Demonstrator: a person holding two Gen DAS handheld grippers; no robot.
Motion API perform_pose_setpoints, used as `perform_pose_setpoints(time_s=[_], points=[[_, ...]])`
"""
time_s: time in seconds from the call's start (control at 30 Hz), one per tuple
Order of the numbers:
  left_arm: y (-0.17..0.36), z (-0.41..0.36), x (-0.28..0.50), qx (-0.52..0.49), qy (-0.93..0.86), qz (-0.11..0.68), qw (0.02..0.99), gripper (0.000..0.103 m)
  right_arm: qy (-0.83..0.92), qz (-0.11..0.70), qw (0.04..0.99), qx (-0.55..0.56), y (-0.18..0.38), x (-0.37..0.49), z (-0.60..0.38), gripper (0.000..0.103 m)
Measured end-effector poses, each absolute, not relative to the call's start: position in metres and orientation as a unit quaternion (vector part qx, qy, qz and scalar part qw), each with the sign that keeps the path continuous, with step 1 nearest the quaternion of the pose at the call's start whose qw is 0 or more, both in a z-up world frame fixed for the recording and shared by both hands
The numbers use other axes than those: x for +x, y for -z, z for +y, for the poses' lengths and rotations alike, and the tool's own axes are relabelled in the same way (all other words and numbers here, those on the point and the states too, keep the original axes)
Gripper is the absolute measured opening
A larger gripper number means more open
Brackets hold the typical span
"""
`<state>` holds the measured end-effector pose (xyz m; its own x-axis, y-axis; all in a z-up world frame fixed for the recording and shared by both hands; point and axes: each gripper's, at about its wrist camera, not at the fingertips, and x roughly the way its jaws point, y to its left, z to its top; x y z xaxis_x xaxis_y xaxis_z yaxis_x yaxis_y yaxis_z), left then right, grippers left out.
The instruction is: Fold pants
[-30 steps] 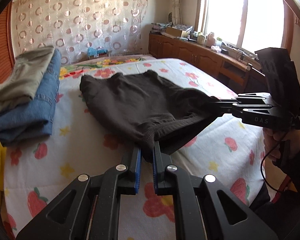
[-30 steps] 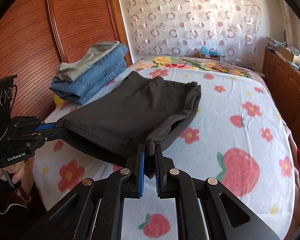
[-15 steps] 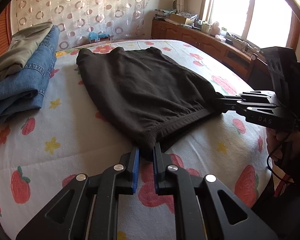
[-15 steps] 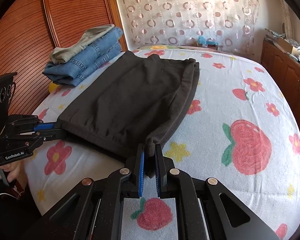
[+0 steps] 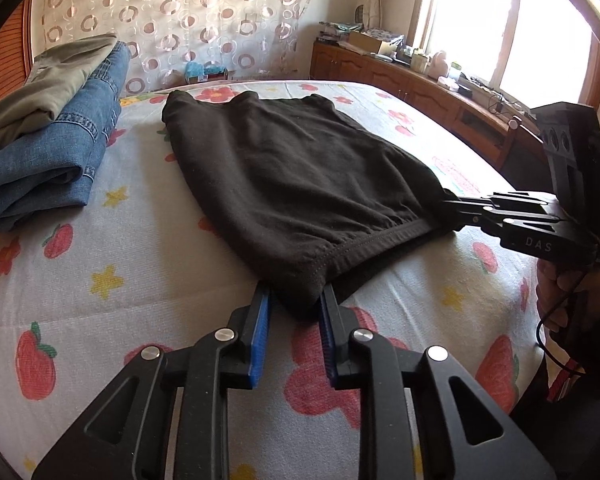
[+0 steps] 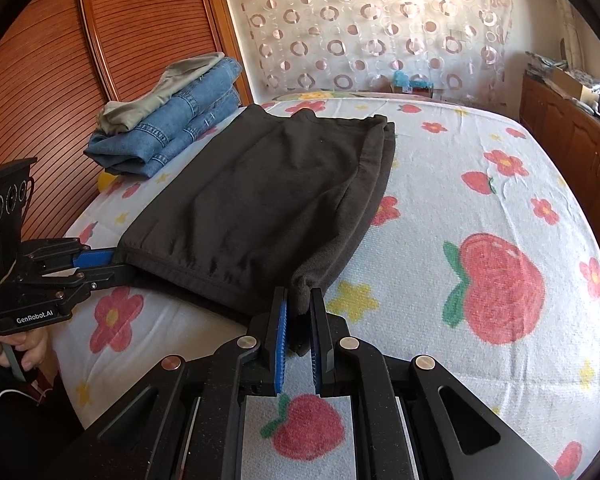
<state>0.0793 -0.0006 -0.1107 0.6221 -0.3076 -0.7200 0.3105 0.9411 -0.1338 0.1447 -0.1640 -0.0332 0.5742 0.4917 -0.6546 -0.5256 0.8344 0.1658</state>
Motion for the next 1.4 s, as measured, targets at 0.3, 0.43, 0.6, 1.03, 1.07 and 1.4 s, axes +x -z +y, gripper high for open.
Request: perform_pose_setpoints(time_s=[0.3, 0.43, 0.6, 1.03, 1.07, 1.4], points=[[0.103, 0.0, 0.075, -0.009, 0.19, 0.385, 0.903, 0.012, -0.293, 0.373, 0.88, -0.017, 0.03, 0.147, -0.163, 0.009], [0.085, -0.005, 0.064, 0.001, 0.203, 0.365, 0.909, 0.012, -0.294, 0.366, 0.883, -0.028, 0.022, 0.14, -0.162, 0.009], [0.066, -0.003, 0.053, -0.001, 0.214, 0.346, 0.914, 0.012, -0.304, 0.351, 0.885, -0.007, 0.009, 0.127, -0.171, 0.009], [0.027, 0.002, 0.032, -0.002, 0.223, 0.303, 0.926, 0.011, -0.324, 0.305, 0.896, 0.011, -0.023, 0.089, -0.194, 0.009], [0.025, 0.001, 0.032, -0.003, 0.225, 0.302, 0.926, 0.011, -0.324, 0.303, 0.896, 0.012, -0.024, 0.085, -0.198, 0.009], [-0.004, -0.004, 0.02, 0.01, 0.229, 0.273, 0.934, 0.011, -0.329, 0.276, 0.903, 0.017, -0.043, 0.068, -0.208, 0.009]])
